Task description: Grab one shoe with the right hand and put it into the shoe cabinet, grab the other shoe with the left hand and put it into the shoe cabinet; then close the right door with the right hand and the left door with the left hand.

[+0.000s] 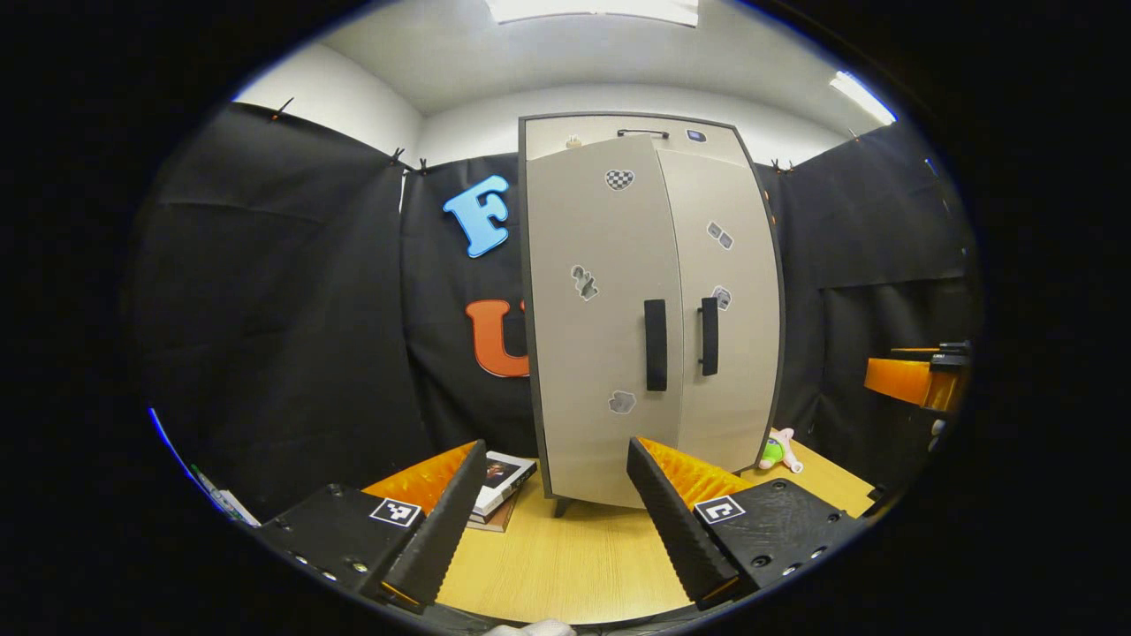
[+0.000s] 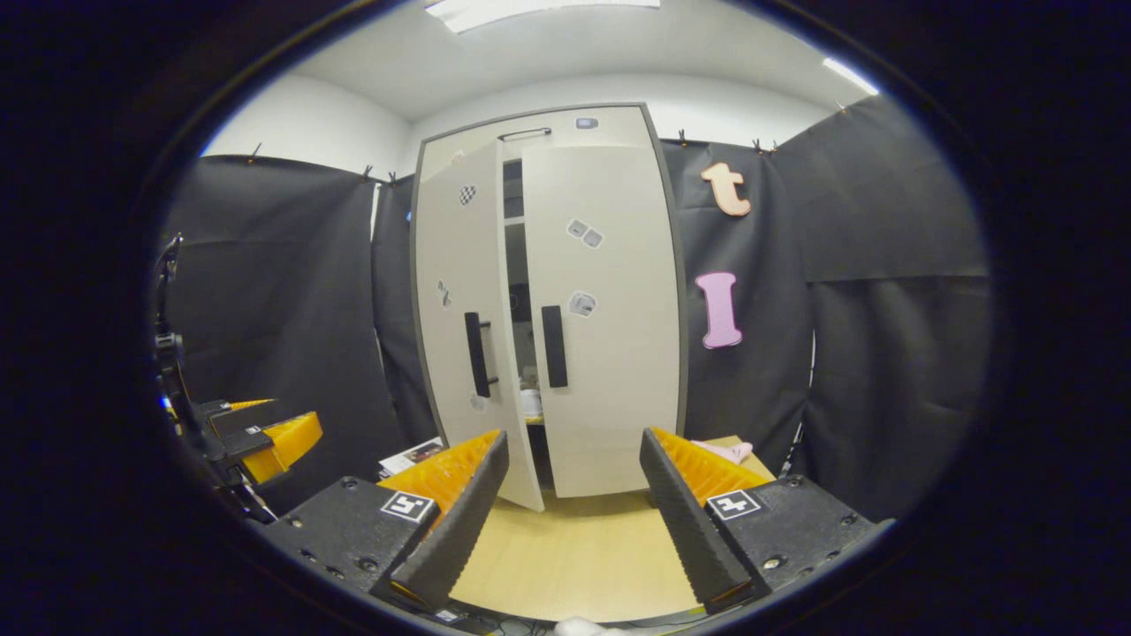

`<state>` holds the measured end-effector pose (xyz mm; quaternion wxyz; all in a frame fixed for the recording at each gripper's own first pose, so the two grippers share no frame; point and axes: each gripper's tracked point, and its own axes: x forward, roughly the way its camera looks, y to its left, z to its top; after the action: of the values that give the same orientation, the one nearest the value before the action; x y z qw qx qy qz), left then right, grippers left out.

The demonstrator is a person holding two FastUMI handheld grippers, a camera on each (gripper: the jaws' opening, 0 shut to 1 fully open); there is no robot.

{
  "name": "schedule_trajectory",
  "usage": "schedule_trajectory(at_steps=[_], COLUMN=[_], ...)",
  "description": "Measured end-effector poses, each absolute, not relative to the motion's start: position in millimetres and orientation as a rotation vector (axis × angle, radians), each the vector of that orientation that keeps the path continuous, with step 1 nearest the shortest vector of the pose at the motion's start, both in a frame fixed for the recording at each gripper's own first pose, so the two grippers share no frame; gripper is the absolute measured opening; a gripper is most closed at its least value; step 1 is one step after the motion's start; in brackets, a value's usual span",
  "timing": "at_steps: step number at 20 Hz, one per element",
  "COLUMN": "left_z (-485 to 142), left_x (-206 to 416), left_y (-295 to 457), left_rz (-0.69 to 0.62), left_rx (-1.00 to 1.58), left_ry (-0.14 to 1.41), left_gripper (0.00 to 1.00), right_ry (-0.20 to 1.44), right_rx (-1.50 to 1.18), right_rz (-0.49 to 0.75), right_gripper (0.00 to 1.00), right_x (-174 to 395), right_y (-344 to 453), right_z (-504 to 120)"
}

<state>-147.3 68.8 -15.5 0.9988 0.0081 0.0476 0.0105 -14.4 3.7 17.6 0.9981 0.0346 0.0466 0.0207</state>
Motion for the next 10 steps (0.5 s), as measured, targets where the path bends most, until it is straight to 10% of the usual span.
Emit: schedule_trajectory(at_steps=[10], left_z=[-18.9], left_x=[-144.6], left_y=[59.3], left_rz=[-0.009], left_rx=[-0.004], left_ry=[0.1], left_gripper=[0.96], right_ry=[0.093], right_rx=[0.053], right_rz=[0.024], right_gripper=[0.97], right_x=[-21.4], right_y=[-0.8], right_z=[18.4])
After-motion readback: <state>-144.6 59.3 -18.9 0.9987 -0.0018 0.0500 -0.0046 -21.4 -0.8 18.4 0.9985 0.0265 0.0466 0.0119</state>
